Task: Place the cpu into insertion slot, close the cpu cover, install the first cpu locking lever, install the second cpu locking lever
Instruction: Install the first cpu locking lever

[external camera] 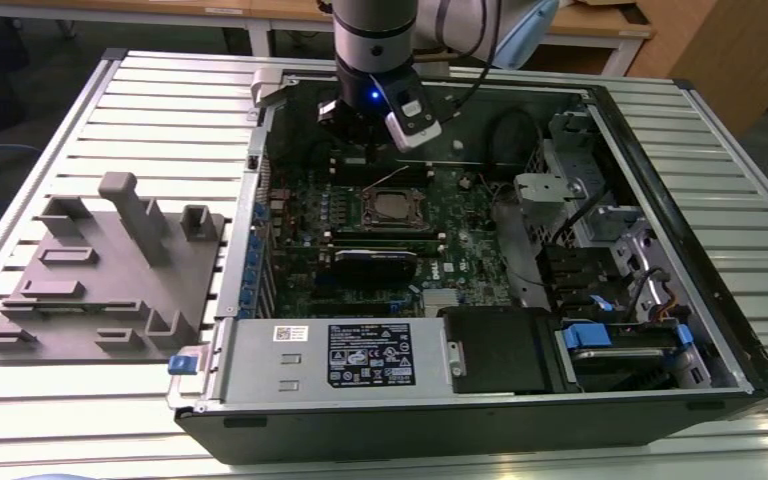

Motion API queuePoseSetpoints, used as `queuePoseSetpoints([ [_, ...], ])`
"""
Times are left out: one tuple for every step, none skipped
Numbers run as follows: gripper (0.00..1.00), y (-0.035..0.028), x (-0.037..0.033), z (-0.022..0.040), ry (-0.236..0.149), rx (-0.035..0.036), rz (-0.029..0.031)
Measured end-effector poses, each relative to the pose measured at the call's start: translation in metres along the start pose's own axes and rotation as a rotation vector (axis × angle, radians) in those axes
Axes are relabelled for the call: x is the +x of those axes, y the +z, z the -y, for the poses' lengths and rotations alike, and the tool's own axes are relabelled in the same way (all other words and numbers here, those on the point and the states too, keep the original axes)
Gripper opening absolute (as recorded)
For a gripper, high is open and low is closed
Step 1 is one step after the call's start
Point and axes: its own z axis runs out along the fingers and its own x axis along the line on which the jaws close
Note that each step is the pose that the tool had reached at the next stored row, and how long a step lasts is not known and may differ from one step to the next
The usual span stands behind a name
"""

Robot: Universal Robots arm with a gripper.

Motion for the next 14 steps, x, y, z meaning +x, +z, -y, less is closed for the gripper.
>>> queuePoseSetpoints([
  [0.10, 0.0001, 0.0000, 0.0000, 0.000, -0.0001, 0.0001],
  [0.10, 0.0002, -0.0002, 0.0000, 0.000, -0.0002, 0.0001],
  [0.10, 0.0004, -0.0005, 0.0001, 0.000, -0.0003, 0.0002],
  [0.10, 0.0005, -0.0007, 0.0001, 0.000, -0.0002, 0.0002],
  [0.10, 0.0006, -0.0007, 0.0001, 0.000, -0.0002, 0.0001],
  [0.10, 0.0013, -0.0007, 0.0002, 0.000, -0.0004, 0.0003],
  [0.10, 0.0019, -0.0006, 0.0004, 0.000, -0.0003, 0.0002],
  [0.10, 0.0026, -0.0006, 0.0005, 0.000, -0.0002, 0.0002],
  [0.10, 0.0033, -0.0006, 0.0007, 0.000, -0.0003, 0.0003],
  [0.10, 0.0036, -0.0005, 0.0008, 0.000, -0.0002, 0.0002],
  [0.10, 0.0039, -0.0006, 0.0008, 0.000, -0.0001, 0.0001],
  [0.10, 0.0042, -0.0009, 0.0009, 0.000, -0.0001, 0.0001],
  [0.10, 0.0050, -0.0025, 0.0010, 0.000, -0.0002, 0.0002],
  [0.10, 0.0053, -0.0033, 0.0011, 0.000, -0.0003, 0.0002],
])
